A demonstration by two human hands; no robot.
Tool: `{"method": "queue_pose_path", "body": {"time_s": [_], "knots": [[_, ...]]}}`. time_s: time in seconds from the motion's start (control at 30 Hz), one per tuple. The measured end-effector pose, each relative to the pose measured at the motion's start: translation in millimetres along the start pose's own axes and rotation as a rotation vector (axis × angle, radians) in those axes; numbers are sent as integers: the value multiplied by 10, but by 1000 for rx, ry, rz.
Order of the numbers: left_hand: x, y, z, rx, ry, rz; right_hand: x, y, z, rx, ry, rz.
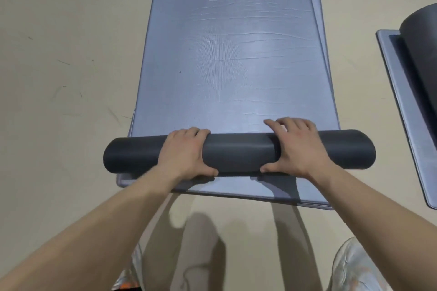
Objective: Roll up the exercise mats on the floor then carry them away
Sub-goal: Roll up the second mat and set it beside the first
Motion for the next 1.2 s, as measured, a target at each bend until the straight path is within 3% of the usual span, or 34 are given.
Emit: {"method": "queue_pose_path", "body": {"time_s": [0.1,0.27,0.37,0.53,0.6,0.7,0.8,0.97,1.13,1.2], "knots": [[177,95,46,-79,96,-21,-133,27,-226,-123,-110,-3],[-96,82,-96,218,-199,-60,344,8,24,-95,16,18],[59,192,-144,218,-155,-40,499,-18,69,-77,48,9],[556,402,150,42,13,-72,442,105,-141,-157,-186,33],[513,401,88,144,-76,-52,564,96,-144,-138,-223,24],[429,301,-25,268,-185,-64,737,99,-8,-153,-132,40],[382,257,9,189,-80,-52,666,130,34,-172,23,50],[-97,79,-97,7,235,-81,130,245,-54,-94,296,82],[-83,128,6,-178,420,-60,-517,283,-317,-118,-90,18],[-60,113,22,-157,406,-38,-418,238,-267,-72,-71,28]]}}
Point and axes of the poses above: each hand's wrist, its own x-axis towards the middle knuckle, its own z-axis out of the back of the hand, y = z × x, the point moved 5 cm from there along x, towards the middle knuckle, and after that the axes turned 8 degrees about -z, right-handed, at the moved point
